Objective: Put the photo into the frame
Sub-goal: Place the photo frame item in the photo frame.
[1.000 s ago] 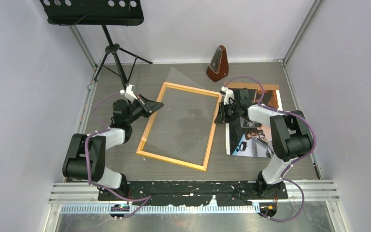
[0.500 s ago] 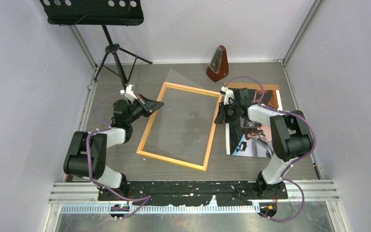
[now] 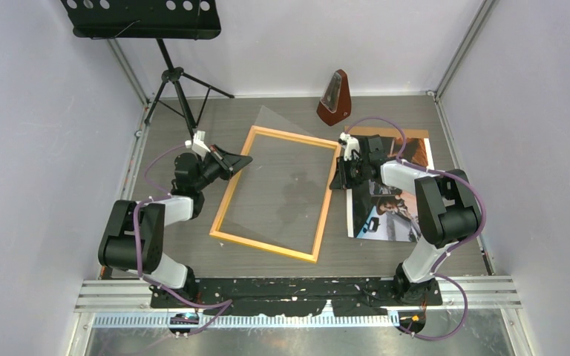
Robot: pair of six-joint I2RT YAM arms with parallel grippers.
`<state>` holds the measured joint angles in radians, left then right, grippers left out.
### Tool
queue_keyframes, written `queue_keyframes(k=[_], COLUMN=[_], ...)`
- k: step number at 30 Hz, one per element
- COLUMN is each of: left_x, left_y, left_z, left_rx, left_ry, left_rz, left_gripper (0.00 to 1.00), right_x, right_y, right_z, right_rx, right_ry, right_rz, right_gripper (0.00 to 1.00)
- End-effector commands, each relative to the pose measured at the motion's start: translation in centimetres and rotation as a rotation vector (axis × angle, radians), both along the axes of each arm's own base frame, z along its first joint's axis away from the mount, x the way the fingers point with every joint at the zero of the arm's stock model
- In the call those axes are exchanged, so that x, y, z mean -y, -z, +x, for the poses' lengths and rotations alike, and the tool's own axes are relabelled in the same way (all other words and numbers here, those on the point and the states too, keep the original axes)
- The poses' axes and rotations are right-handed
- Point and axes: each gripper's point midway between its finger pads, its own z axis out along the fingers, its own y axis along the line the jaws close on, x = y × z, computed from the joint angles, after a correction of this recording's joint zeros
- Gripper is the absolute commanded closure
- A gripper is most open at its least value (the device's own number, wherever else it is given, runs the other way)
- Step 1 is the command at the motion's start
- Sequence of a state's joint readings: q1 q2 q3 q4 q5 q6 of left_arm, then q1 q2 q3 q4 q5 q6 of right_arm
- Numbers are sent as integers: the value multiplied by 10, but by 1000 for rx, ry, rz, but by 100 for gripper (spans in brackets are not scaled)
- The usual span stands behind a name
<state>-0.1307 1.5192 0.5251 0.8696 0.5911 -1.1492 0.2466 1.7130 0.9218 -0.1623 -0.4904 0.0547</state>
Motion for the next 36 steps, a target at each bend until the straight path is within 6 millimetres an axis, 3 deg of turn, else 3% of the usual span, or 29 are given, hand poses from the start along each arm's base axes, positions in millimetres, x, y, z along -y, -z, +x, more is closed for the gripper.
queue_keyframes(k=[1,36], left_x=[8,13], left_y=[-18,-16], left_z=[4,1], left_rx=[41,-98], left_ry=[24,27], left_rz=[-21,-113], left_gripper=[100,100], right_x=[2,4], right_y=[-6,-7], right_z=[4,3], right_rx=[35,39], right_ry=[-9,-10], right_rz=[-31,-35], right_gripper=[81,81])
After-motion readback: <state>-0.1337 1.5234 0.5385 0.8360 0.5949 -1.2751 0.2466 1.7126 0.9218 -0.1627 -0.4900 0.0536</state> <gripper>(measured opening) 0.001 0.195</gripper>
